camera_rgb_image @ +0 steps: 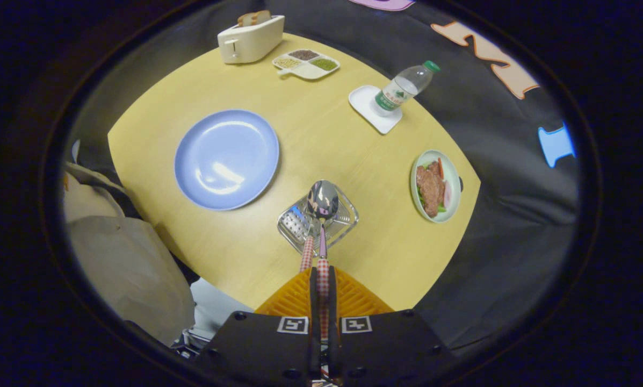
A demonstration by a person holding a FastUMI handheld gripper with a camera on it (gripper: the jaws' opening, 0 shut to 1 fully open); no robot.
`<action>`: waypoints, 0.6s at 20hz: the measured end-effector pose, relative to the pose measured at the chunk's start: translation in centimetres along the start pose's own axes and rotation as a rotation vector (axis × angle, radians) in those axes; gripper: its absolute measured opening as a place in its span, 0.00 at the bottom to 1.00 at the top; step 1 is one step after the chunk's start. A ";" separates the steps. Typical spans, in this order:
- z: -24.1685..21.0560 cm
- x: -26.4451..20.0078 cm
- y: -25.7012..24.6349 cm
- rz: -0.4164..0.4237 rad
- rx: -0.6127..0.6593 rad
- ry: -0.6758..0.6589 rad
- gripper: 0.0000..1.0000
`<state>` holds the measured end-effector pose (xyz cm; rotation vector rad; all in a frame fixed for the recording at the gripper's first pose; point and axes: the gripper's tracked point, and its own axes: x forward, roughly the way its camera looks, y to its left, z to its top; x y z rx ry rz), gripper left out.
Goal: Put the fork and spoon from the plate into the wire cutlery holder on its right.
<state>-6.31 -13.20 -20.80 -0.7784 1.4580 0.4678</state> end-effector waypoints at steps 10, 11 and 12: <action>-1.9 3.3 -1.1 0.034 -0.002 0.108 0.11; -1.8 3.4 -1.2 0.032 0.000 0.112 0.11; -1.8 3.6 -1.3 0.034 -0.001 0.114 0.11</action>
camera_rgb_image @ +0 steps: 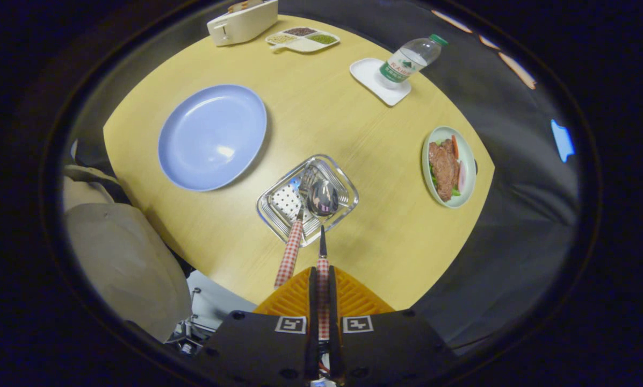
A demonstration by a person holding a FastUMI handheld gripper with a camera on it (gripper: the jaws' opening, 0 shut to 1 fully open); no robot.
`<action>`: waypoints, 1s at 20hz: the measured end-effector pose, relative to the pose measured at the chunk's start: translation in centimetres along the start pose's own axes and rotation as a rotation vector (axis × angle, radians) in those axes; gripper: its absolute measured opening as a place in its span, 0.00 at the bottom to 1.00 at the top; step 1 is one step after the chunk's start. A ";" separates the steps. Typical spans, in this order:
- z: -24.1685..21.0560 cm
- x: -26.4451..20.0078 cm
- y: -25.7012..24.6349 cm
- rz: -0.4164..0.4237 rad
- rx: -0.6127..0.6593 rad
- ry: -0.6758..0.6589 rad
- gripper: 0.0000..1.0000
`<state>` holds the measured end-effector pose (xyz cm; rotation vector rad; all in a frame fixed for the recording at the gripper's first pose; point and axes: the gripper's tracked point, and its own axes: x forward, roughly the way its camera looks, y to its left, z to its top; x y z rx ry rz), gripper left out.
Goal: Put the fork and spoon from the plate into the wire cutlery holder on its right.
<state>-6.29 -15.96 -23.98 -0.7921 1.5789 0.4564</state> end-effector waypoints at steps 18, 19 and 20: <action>3.9 -2.5 -1.2 -0.017 0.228 -0.257 0.98; 4.5 -3.4 -1.3 -0.028 0.264 -0.310 0.98; 4.8 -4.2 -1.3 -0.040 0.299 -0.359 0.98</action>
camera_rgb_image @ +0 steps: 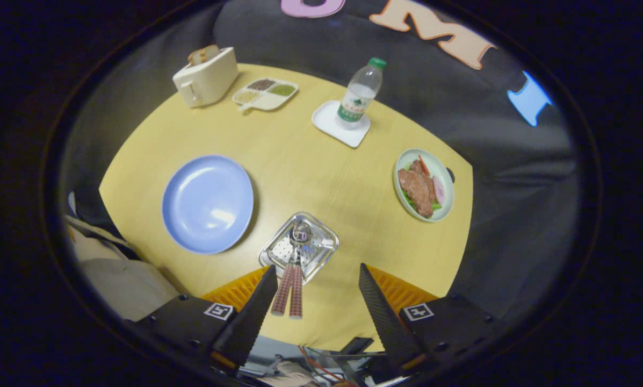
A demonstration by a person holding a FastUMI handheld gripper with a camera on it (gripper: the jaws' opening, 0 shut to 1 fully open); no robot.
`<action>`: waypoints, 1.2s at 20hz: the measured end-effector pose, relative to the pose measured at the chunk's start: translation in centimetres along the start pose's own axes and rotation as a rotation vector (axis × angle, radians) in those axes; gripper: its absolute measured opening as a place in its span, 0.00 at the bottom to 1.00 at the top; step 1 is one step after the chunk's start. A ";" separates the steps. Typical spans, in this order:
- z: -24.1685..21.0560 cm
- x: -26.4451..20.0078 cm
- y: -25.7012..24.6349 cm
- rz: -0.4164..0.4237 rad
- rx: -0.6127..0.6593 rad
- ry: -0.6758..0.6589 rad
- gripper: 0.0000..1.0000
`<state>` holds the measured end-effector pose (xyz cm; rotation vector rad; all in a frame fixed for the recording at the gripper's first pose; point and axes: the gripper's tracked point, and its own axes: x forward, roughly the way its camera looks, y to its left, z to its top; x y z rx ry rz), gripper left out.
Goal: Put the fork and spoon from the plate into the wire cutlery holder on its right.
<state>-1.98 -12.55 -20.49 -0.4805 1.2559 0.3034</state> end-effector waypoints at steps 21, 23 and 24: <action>6.6 -12.2 3.4 -0.223 0.541 -0.986 0.98; 7.1 -13.7 3.2 -0.268 0.510 -1.058 0.97; 7.2 -14.4 3.3 -0.283 0.491 -1.081 0.97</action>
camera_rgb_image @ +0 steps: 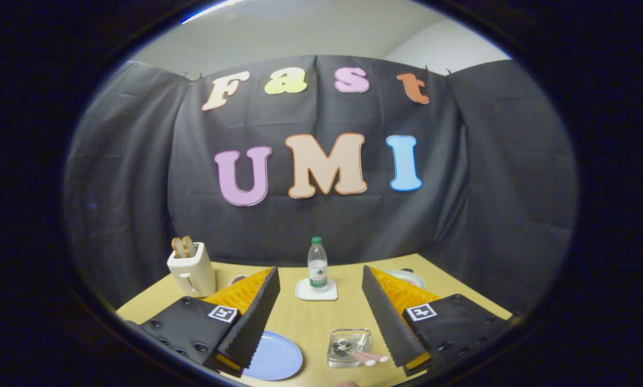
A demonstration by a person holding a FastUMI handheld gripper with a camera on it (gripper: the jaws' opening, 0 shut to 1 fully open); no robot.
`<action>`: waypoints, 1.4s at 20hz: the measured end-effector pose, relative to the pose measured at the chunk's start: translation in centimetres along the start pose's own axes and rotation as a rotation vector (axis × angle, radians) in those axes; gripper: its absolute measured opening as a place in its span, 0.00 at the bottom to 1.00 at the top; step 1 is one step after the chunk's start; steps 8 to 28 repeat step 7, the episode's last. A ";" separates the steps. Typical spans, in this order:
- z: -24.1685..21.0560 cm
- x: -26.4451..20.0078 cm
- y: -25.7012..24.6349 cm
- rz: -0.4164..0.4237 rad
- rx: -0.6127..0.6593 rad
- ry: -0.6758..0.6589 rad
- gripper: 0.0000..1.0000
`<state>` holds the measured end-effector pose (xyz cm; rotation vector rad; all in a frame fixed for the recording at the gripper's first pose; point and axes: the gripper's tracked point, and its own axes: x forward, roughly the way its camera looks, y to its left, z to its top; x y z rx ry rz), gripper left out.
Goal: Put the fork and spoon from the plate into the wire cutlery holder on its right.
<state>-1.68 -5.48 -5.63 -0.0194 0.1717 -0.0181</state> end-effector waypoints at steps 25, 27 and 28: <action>1.9 -0.1 -1.6 -0.035 0.033 -0.059 0.97; 1.9 -0.1 -1.6 -0.035 0.033 -0.059 0.97; 1.9 -0.1 -1.6 -0.035 0.033 -0.059 0.97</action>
